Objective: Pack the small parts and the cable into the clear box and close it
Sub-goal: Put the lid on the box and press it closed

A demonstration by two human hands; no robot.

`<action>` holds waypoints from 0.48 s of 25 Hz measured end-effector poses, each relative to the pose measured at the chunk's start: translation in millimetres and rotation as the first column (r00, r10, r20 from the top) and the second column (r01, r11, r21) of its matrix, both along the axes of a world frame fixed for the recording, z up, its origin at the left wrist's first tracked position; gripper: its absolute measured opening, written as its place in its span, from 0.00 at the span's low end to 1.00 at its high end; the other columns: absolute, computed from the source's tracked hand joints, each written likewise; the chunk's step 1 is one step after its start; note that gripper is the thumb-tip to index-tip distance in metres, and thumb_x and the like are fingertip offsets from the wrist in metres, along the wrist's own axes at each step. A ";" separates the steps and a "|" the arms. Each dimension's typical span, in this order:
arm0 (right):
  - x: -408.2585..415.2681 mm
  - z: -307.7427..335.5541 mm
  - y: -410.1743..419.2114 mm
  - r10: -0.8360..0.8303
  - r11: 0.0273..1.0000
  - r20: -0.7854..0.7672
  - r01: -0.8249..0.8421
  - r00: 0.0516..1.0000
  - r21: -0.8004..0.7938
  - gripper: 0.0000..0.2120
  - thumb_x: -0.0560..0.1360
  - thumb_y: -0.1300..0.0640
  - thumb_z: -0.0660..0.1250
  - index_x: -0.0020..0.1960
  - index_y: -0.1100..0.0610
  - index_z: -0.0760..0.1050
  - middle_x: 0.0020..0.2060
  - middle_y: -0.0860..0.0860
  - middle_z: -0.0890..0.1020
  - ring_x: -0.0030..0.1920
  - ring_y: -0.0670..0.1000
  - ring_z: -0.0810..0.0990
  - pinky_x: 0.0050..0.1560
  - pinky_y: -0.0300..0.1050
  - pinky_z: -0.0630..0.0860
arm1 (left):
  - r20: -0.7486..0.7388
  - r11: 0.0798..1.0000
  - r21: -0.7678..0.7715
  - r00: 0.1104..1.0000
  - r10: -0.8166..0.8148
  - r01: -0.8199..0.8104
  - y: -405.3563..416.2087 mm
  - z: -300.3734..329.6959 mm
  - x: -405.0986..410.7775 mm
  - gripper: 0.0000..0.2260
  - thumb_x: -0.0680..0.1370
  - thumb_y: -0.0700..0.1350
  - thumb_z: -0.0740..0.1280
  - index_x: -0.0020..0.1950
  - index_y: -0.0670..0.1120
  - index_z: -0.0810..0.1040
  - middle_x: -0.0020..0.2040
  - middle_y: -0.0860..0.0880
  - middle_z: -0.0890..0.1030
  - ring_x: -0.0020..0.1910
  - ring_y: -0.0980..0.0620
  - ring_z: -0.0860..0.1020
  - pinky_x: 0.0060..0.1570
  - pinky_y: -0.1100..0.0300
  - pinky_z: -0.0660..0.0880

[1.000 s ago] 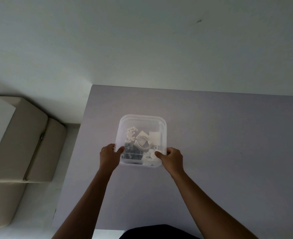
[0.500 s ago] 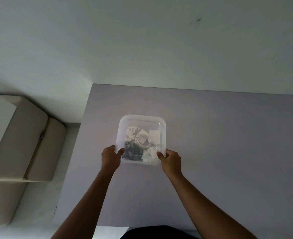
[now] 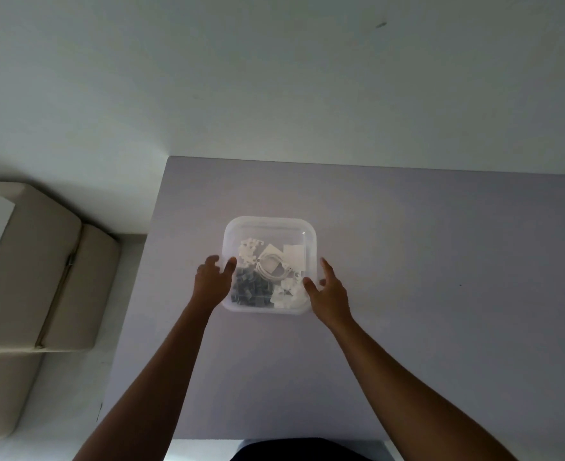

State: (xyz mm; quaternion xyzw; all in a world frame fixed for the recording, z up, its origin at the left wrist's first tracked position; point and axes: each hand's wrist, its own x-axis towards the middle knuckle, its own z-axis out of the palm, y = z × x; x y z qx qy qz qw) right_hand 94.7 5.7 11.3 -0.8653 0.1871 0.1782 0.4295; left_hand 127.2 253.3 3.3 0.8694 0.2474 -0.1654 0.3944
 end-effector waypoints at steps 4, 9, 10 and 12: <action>36.9 6.5 6.7 0.238 0.961 0.019 -0.233 0.971 -0.151 0.33 0.82 0.46 0.58 0.80 0.45 0.44 0.65 0.61 0.73 0.63 0.59 0.76 0.63 0.50 0.72 | 0.122 0.990 0.062 0.983 -0.134 0.127 -10.6 2.2 29.2 0.27 0.83 0.49 0.59 0.79 0.49 0.54 0.66 0.35 0.69 0.63 0.36 0.72 0.64 0.44 0.68; 49.9 7.2 8.7 0.286 0.930 -0.032 -0.285 0.958 -0.230 0.34 0.83 0.50 0.59 0.80 0.45 0.41 0.59 0.60 0.80 0.57 0.58 0.80 0.58 0.49 0.75 | 0.074 0.968 0.160 0.976 -0.205 0.191 -15.5 -4.0 37.2 0.28 0.83 0.46 0.59 0.80 0.50 0.49 0.62 0.35 0.70 0.58 0.35 0.72 0.61 0.44 0.70; 50.1 8.7 8.3 0.284 0.934 -0.036 -0.285 0.958 -0.214 0.34 0.83 0.50 0.59 0.80 0.45 0.41 0.60 0.60 0.80 0.57 0.58 0.81 0.59 0.49 0.75 | 0.068 0.967 0.163 0.976 -0.209 0.195 -16.9 -4.6 37.9 0.28 0.83 0.46 0.59 0.80 0.50 0.49 0.62 0.35 0.70 0.58 0.35 0.72 0.61 0.44 0.70; 52.1 8.5 6.5 0.266 0.949 -0.033 -0.267 0.964 -0.167 0.34 0.82 0.51 0.60 0.80 0.45 0.42 0.61 0.61 0.80 0.58 0.60 0.80 0.60 0.51 0.75 | 0.067 0.971 0.141 0.977 -0.204 0.194 -16.9 -2.1 40.0 0.28 0.83 0.47 0.59 0.80 0.50 0.49 0.63 0.35 0.69 0.60 0.34 0.72 0.61 0.43 0.69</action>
